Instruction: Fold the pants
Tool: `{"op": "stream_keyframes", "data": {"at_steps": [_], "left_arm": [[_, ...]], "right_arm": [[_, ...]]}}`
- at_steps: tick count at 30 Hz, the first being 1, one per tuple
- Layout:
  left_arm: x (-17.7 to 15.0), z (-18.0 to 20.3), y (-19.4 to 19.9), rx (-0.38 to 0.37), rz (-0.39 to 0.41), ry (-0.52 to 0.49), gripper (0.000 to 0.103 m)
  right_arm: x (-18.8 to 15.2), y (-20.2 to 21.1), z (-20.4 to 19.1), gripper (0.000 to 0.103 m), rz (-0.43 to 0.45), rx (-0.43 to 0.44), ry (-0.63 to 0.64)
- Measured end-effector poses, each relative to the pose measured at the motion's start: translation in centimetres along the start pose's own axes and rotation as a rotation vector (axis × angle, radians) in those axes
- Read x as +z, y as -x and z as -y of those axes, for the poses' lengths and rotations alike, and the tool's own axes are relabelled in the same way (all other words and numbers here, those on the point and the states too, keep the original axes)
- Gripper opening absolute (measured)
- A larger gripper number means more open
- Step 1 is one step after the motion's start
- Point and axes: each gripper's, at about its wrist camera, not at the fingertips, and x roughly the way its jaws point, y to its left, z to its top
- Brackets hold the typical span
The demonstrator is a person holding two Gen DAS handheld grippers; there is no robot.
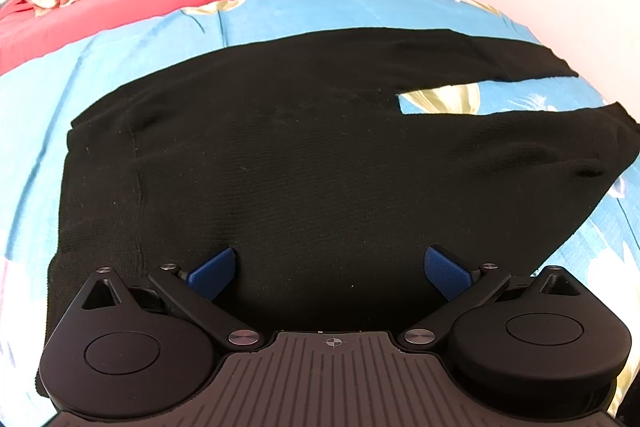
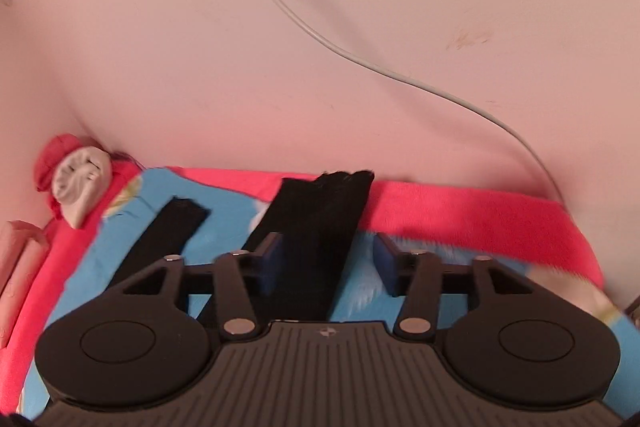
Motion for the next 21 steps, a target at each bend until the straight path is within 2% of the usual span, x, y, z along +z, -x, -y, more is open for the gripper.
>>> {"op": "stream_keyframes", "data": {"at_steps": [1, 3, 7, 9, 11, 13, 14, 16, 19, 21], "left_arm": [[0.0, 0.0, 0.0, -0.002, 0.001, 0.001, 0.103], [-0.1, -0.1, 0.1, -0.007, 0.005, -0.001, 0.103], [-0.4, -0.1, 0.2, -0.01, 0.014, -0.004, 0.103], [-0.5, -0.2, 0.3, -0.012, 0.019, -0.004, 0.103], [-0.6, -0.2, 0.4, -0.014, 0.023, -0.002, 0.103], [-0.7, -0.2, 0.4, -0.014, 0.029, -0.002, 0.103], [-0.7, -0.2, 0.4, -0.013, 0.033, -0.003, 0.103], [-0.8, -0.2, 0.5, -0.012, 0.037, -0.005, 0.103], [-0.9, -0.4, 0.6, -0.022, 0.042, -0.006, 0.103], [-1.1, -0.5, 0.7, -0.027, 0.049, -0.008, 0.103]], "right_arm": [[-0.9, 1.2, -0.2, 0.057, 0.007, 0.017, 0.017], [-3.2, 3.3, -1.3, 0.057, -0.009, 0.104, 0.064], [-7.7, 7.2, -5.4, 0.056, -0.065, 0.3, 0.29], [-9.5, 8.1, -7.6, 0.056, -0.137, 0.38, 0.43], [-11.1, 7.8, -9.4, 0.056, -0.272, 0.439, 0.518], [-12.3, 7.5, -10.5, 0.056, -0.299, 0.438, 0.564], [-12.6, 7.6, -10.9, 0.045, -0.288, 0.42, 0.589], [-13.5, 6.4, -11.6, 0.005, -0.31, 0.363, 0.648], [-12.3, 6.5, -10.9, 0.005, -0.306, 0.338, 0.59], [-11.4, 6.8, -9.6, 0.005, -0.325, 0.358, 0.526]]}}
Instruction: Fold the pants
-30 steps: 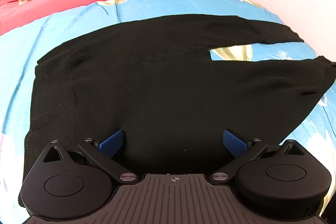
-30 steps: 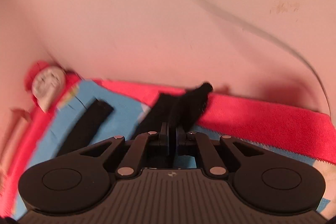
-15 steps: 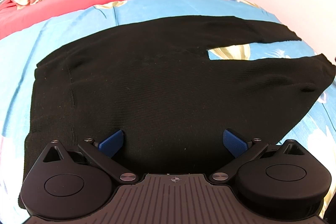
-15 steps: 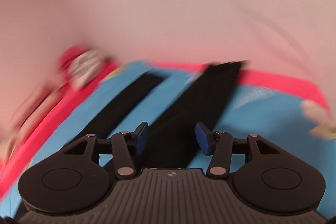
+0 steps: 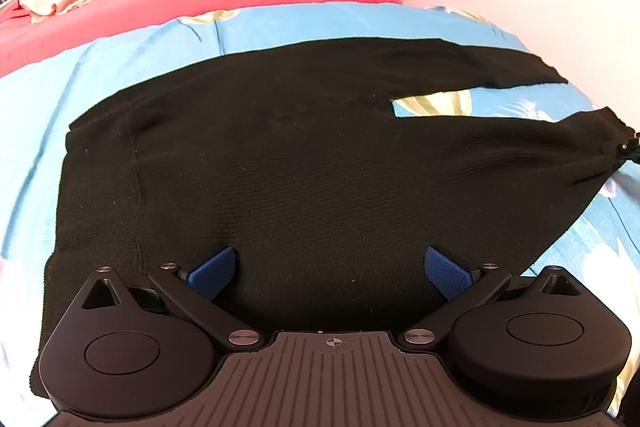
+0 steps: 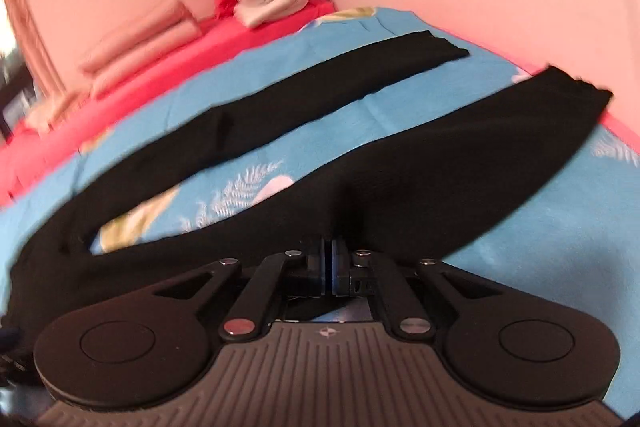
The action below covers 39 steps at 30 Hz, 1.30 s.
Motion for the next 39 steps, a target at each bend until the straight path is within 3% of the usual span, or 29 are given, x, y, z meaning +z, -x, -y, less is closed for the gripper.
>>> {"op": "stream_keyframes", "data": {"at_steps": [1, 3, 5, 7, 8, 12, 15, 18, 20, 23, 25, 27, 28, 33, 35, 36, 38, 39], "left_arm": [[0.0, 0.0, 0.0, 0.001, 0.001, -0.004, 0.103], [0.0, 0.2, 0.0, 0.007, -0.003, -0.012, 0.103], [0.3, 0.1, 0.0, 0.005, -0.012, -0.009, 0.103], [0.7, 0.0, 0.4, -0.01, -0.021, 0.001, 0.103], [0.9, -0.1, 0.7, -0.028, -0.02, 0.007, 0.103], [1.3, -0.8, 1.3, -0.054, 0.002, 0.041, 0.103], [0.9, -1.1, 0.4, -0.039, -0.032, 0.037, 0.103], [0.3, -0.7, 0.3, -0.026, -0.012, -0.005, 0.103], [0.2, -0.6, 0.2, -0.02, -0.011, -0.005, 0.103], [0.3, -0.4, 0.0, -0.006, -0.015, 0.002, 0.103], [0.4, -0.2, 0.0, 0.002, -0.02, -0.002, 0.103], [0.4, -0.3, 0.0, 0.003, -0.021, -0.002, 0.103], [0.4, -0.3, -0.1, 0.002, -0.02, -0.001, 0.103], [0.3, -0.4, -0.1, -0.004, -0.023, 0.001, 0.103], [0.5, -0.4, -0.1, -0.003, -0.029, 0.001, 0.103], [0.5, -0.4, -0.1, -0.003, -0.031, 0.003, 0.103], [0.6, -0.3, -0.1, 0.001, -0.032, 0.009, 0.103], [0.6, -0.3, -0.1, 0.005, -0.033, 0.011, 0.103]], "right_arm": [[0.0, -0.2, 0.3, 0.007, -0.025, 0.017, -0.014], [0.1, -0.7, 0.0, 0.021, -0.036, -0.011, 0.009], [0.5, 0.2, -0.8, 0.049, 0.021, -0.039, 0.028], [0.5, 1.1, -1.9, 0.067, 0.11, -0.05, 0.078], [0.6, 1.2, -2.4, 0.07, 0.127, -0.056, 0.109], [1.3, -0.4, -1.3, 0.064, 0.075, -0.05, 0.068], [1.9, 1.3, 2.9, 0.06, 0.142, -0.044, -0.142], [2.1, 1.7, 7.9, 0.058, 0.17, -0.167, -0.368], [2.0, 0.6, 10.1, 0.041, 0.111, -0.236, -0.419], [1.4, -0.1, 11.3, 0.041, 0.139, -0.165, -0.429], [1.4, -0.7, 11.0, 0.037, 0.156, -0.163, -0.399], [1.6, -1.4, 10.8, 0.012, 0.149, -0.174, -0.348], [1.5, -1.4, 11.0, 0.006, 0.152, -0.183, -0.333], [0.7, -0.1, 14.6, 0.008, 0.172, -0.088, -0.554], [1.5, 0.3, 14.8, 0.018, 0.194, -0.103, -0.561], [1.9, 0.6, 14.7, 0.02, 0.238, -0.152, -0.56], [2.9, 0.2, 14.8, 0.055, 0.266, -0.25, -0.543], [3.3, -0.4, 14.9, 0.06, 0.263, -0.267, -0.534]]}}
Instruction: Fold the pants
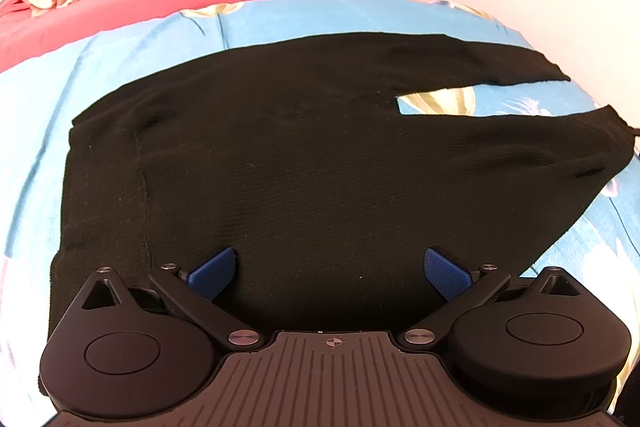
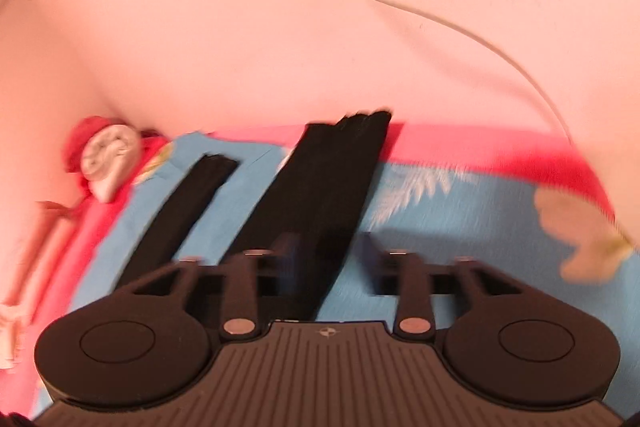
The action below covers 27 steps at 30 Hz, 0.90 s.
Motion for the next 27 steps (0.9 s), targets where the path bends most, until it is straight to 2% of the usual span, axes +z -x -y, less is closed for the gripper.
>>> {"op": "stream_keyframes", "data": {"at_steps": [1, 2, 3, 4, 5, 6, 7, 9, 11, 12, 14, 16, 17, 19, 22, 25, 27], "left_arm": [[0.1, 0.1, 0.0, 0.005, -0.002, -0.001, 0.103], [0.2, 0.1, 0.1, 0.008, -0.008, 0.001, 0.103], [0.5, 0.1, 0.3, 0.007, -0.016, 0.005, 0.103], [0.8, 0.0, 0.6, 0.003, -0.02, 0.007, 0.103], [1.2, -0.2, 1.0, -0.006, -0.018, 0.01, 0.103], [1.7, -0.4, 1.4, -0.016, -0.005, 0.015, 0.103], [2.2, -0.7, 1.8, -0.02, 0.01, 0.019, 0.103], [3.6, -1.2, 2.1, -0.017, 0.04, 0.027, 0.103], [5.1, -1.8, 1.5, 0.0, 0.061, 0.04, 0.103], [5.8, -2.2, 1.0, 0.005, 0.066, 0.051, 0.103], [7.0, -3.0, -0.6, 0.022, 0.063, 0.081, 0.103], [7.7, -3.9, -2.5, 0.066, 0.05, 0.117, 0.103], [7.8, -4.5, -3.5, 0.097, 0.031, 0.141, 0.103], [7.4, -5.6, -5.0, 0.12, -0.002, 0.189, 0.103], [6.5, -5.6, -4.5, 0.107, 0.057, 0.166, 0.103], [6.1, -5.2, -4.5, 0.129, 0.067, 0.128, 0.103], [6.1, -4.7, -4.7, 0.15, 0.069, 0.111, 0.103]], "right_arm": [[0.0, -0.8, -0.2, 0.06, -0.007, -0.006, 0.012], [-0.1, -1.3, -0.5, 0.051, 0.008, -0.003, 0.043], [-0.3, -1.7, -1.0, 0.031, 0.038, -0.012, 0.109], [-0.4, -2.1, -1.5, 0.011, 0.049, -0.081, 0.174], [-0.1, -2.4, -1.2, 0.009, 0.059, -0.134, 0.17], [0.2, -2.2, -0.8, 0.01, 0.064, -0.14, 0.108], [0.4, -1.8, -0.9, 0.015, 0.065, -0.166, 0.071], [0.0, -0.2, -2.7, 0.03, 0.148, -0.227, 0.096], [-0.7, 1.2, -5.2, 0.071, 0.181, -0.131, 0.18], [-1.0, 1.5, -6.5, 0.075, 0.161, -0.056, 0.201], [-0.8, 0.6, -8.5, 0.07, 0.038, 0.109, 0.175], [-0.6, -2.0, -10.0, 0.068, -0.14, 0.284, 0.076], [-0.7, -3.5, -11.0, 0.064, -0.217, 0.337, 0.039], [-1.2, -6.4, -12.8, 0.059, -0.289, 0.335, 0.04], [-2.0, -10.9, -14.8, 0.055, -0.331, 0.234, 0.066], [-1.7, -13.0, -15.5, 0.06, -0.266, 0.272, 0.044], [-1.2, -14.2, -16.1, 0.059, -0.241, 0.275, 0.052]]}}
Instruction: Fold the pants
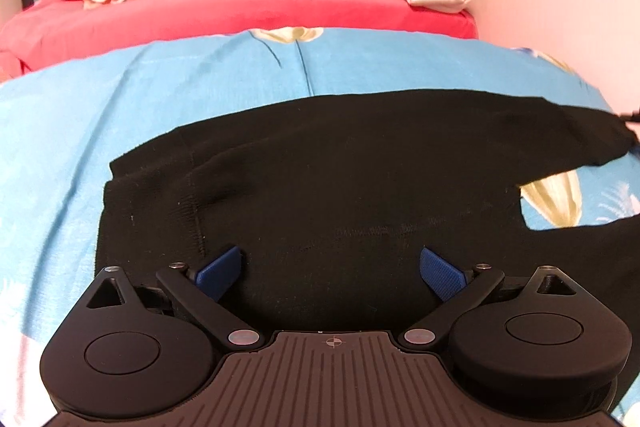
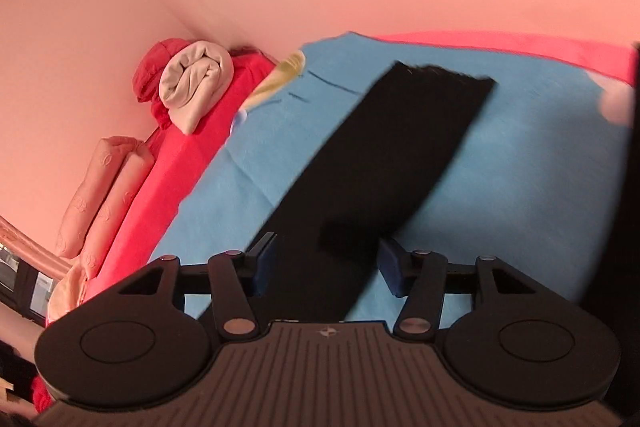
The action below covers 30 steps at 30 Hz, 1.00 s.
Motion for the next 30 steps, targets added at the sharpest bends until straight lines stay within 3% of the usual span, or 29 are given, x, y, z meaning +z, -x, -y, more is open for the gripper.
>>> {"op": "stream_keyframes", "data": {"at_steps": [1, 3, 4, 5, 6, 8, 9, 13, 16, 19, 20, 22, 25, 30], "left_arm": [[-0.2, 0.2, -0.1, 0.009, 0.001, -0.009, 0.103], [-0.2, 0.7, -0.3, 0.027, 0.002, -0.027, 0.103], [-0.3, 0.8, -0.2, 0.032, 0.002, -0.031, 0.103], [-0.3, 0.8, -0.2, 0.031, 0.002, -0.031, 0.103], [-0.4, 0.4, -0.2, 0.027, 0.001, -0.028, 0.103], [-0.3, 0.3, -0.3, 0.021, 0.001, -0.027, 0.103], [-0.4, 0.3, -0.3, 0.022, 0.001, -0.031, 0.103], [-0.5, 0.2, -0.3, 0.022, 0.007, -0.035, 0.103], [-0.5, 0.2, -0.2, 0.027, 0.002, -0.033, 0.103], [-0.5, 0.5, 0.2, 0.056, -0.024, -0.015, 0.103], [-0.6, 0.6, 0.6, 0.066, -0.036, -0.008, 0.103], [-1.4, 0.6, 2.1, 0.047, -0.033, -0.01, 0.103], [-3.9, 0.5, 4.3, 0.04, -0.011, -0.032, 0.103], [-7.8, -0.3, 7.0, 0.05, 0.046, -0.034, 0.103]], "right_arm": [[0.4, -0.6, 0.1, 0.058, 0.012, 0.001, -0.003], [1.1, -1.3, 0.5, 0.043, 0.01, 0.003, -0.031], [1.6, -1.8, 0.5, 0.012, 0.002, -0.032, -0.033], [2.0, -2.1, 0.3, 0.011, -0.015, -0.076, -0.009], [2.4, -1.8, 0.4, 0.011, 0.007, -0.066, 0.006], [3.1, -1.1, 0.7, 0.011, 0.12, -0.126, 0.056], [3.4, -1.9, 1.1, 0.011, 0.105, -0.191, 0.066], [4.2, -1.9, 1.9, 0.014, 0.082, -0.166, 0.037], [3.8, -0.5, 0.6, 0.038, 0.1, -0.237, 0.09], [2.1, 1.3, -2.0, 0.062, 0.203, -0.395, 0.204], [1.4, 1.8, -3.0, 0.063, 0.221, -0.412, 0.251], [-0.4, 2.7, -5.6, 0.063, 0.193, -0.343, 0.364], [-4.9, 3.3, -11.2, 0.063, 0.068, -0.163, 0.6], [-17.5, 4.5, -21.7, 0.057, -0.162, 0.209, 1.049]]}}
